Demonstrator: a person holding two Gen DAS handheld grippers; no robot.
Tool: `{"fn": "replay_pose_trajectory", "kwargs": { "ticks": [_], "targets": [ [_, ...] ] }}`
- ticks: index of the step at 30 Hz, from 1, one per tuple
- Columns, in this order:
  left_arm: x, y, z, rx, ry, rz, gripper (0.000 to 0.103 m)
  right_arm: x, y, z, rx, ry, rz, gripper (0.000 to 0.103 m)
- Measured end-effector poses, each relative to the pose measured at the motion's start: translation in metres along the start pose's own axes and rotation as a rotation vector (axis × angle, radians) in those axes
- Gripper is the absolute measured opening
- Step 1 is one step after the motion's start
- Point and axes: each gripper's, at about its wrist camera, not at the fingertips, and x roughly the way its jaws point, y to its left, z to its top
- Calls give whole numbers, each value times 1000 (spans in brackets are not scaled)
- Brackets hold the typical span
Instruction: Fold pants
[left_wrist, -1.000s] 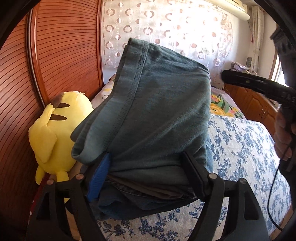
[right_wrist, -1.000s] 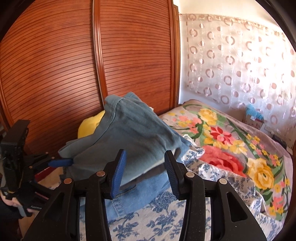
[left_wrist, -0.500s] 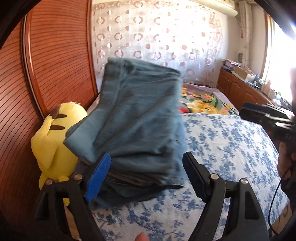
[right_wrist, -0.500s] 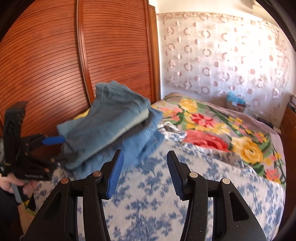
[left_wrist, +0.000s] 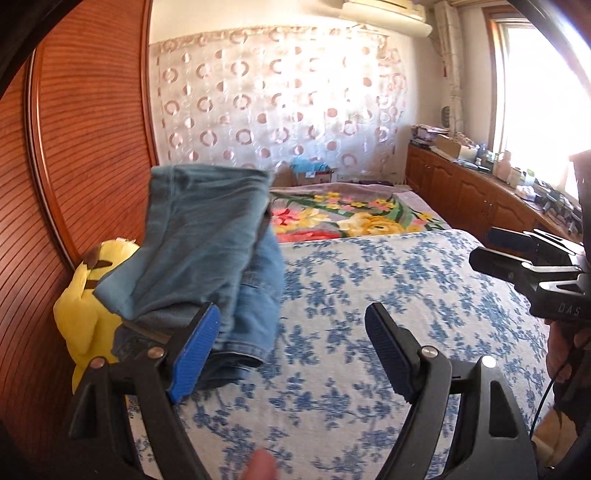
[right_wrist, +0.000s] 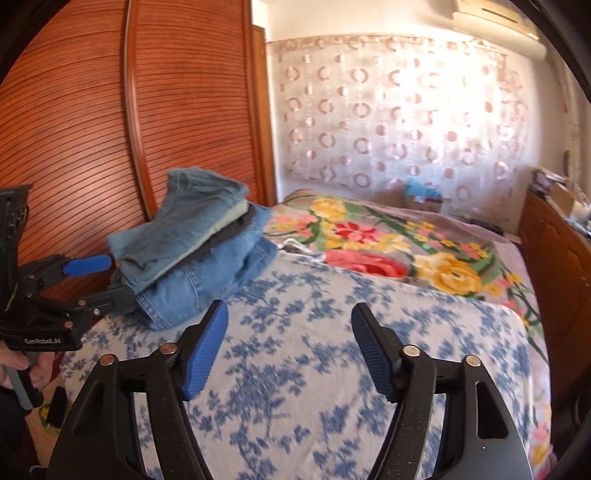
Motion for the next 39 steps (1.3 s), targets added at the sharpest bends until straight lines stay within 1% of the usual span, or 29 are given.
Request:
{"fn": "replay_pose_trajectory", "kwargs": {
  "ticks": [3,6,9,15,19,25,30,35,39],
  "targets": [
    [-6,-15,-5,13,-8,-2,81,-17,-4,-13,32,-9,-33,76],
    [-11,-28,-11,8,-14,-45,81,-32,-9,-26,64,-15,-65,77],
    [-17,-38,-17,5,-11,-68,82,-45,-14,-38,91,-17,-95,78],
    [-30,-57,-27,12,-9,-79,82,-70,-23,-62,133,-15,-153,78],
    [-42,-64,-33,23,-16,-78,82,-86,-22,-74,144,-24,-177,78],
    [-65,-74,-41,39,-31,-73,82,-106,-18,-86,160,-40,-191,78],
    [-84,-79,-42,42,-41,-59,82,-125,-13,-90,162,-61,-196,78],
    [-103,-81,-38,49,-79,-53,82,-145,-6,-89,154,-95,-195,78],
    [-116,-81,-35,45,-109,-54,82,-157,-1,-85,142,-114,-216,78]
  ]
}}
